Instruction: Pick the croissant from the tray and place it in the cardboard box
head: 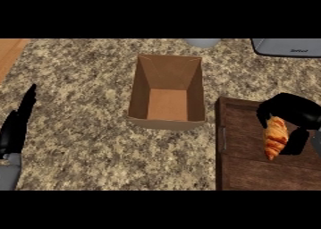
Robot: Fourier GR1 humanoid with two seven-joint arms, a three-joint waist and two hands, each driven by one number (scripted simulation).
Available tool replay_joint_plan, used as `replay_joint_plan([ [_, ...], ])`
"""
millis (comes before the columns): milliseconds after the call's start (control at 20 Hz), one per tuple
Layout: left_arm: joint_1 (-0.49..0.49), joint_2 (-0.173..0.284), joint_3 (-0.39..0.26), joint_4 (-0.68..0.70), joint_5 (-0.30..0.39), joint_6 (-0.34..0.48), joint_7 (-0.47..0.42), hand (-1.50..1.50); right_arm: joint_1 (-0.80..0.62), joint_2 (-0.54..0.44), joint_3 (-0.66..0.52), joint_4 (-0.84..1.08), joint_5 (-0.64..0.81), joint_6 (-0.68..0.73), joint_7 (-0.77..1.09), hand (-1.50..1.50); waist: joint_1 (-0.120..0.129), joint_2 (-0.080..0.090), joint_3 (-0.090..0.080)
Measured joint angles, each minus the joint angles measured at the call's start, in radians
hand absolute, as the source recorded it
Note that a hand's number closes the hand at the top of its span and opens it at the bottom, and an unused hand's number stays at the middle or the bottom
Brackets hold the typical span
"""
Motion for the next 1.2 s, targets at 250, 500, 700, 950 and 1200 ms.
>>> replay_joint_plan([
  [250, -0.029, 0.010, 0.002, 0.008, 0.005, -0.021, -0.001, 0.00, -0.183, 0.060, -0.067, 0.175, 0.003, -0.132, -0.101, 1.50, 0.023, 0.009, 0.003],
  [500, -0.026, 0.005, 0.007, 0.021, -0.001, -0.015, -0.007, 0.00, -0.332, 0.084, -0.158, 0.326, -0.035, -0.221, -0.223, 1.50, 0.011, 0.006, 0.002],
  [700, -0.019, -0.003, 0.006, 0.015, -0.009, -0.006, 0.002, 0.00, -0.415, 0.101, -0.225, 0.383, -0.098, -0.246, -0.341, 1.50, -0.001, 0.001, 0.002],
  [950, -0.013, 0.001, 0.024, 0.020, -0.007, -0.009, 0.000, 0.00, -0.515, 0.142, -0.244, 0.422, -0.138, -0.223, -0.369, 1.50, -0.016, -0.004, 0.001],
  [1200, -0.004, 0.006, 0.035, 0.009, -0.003, -0.019, 0.010, 0.00, -0.577, 0.205, -0.230, 0.416, -0.184, -0.131, -0.330, 1.50, -0.028, -0.010, 0.000],
])
